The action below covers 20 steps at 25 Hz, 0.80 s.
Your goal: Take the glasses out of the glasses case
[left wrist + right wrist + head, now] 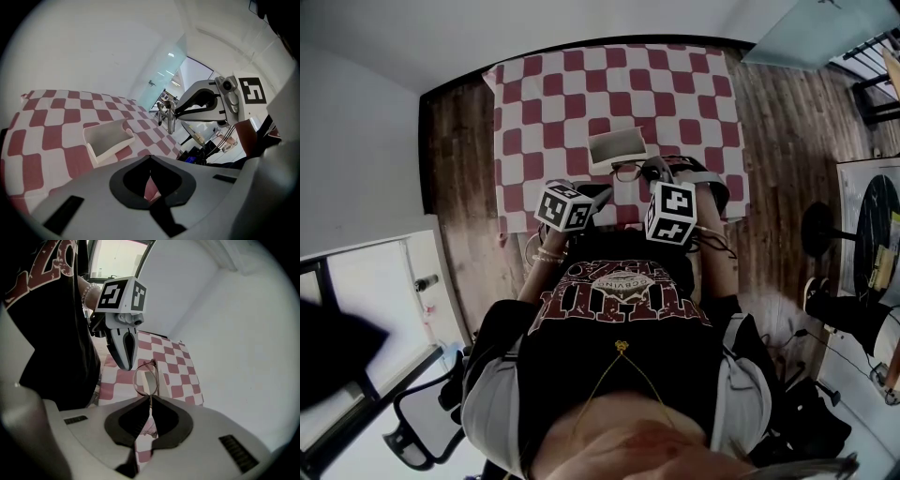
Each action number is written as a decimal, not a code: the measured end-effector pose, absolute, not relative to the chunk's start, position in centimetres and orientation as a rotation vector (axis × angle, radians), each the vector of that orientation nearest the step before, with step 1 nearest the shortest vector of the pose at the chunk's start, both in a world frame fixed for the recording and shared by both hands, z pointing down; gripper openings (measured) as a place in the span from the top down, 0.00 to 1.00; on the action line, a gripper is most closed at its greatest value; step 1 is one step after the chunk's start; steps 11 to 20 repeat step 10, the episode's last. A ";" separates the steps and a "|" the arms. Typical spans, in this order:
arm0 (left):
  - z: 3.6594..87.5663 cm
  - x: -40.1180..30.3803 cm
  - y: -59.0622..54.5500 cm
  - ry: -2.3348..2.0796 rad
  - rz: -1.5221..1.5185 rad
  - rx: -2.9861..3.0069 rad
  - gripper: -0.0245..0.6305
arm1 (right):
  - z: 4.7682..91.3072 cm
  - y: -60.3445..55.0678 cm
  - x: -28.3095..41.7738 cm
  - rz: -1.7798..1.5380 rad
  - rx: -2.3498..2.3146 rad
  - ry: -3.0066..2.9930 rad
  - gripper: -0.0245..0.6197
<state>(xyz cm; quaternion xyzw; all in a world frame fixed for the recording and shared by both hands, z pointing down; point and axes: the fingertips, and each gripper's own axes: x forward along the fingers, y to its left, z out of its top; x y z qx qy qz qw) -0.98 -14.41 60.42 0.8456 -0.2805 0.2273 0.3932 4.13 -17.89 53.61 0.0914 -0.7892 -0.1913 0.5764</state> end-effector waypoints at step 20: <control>60.1 -1.1 -14.9 -0.720 0.565 2.161 0.96 | 53.9 -18.0 3.8 -0.439 0.205 -1.850 0.92</control>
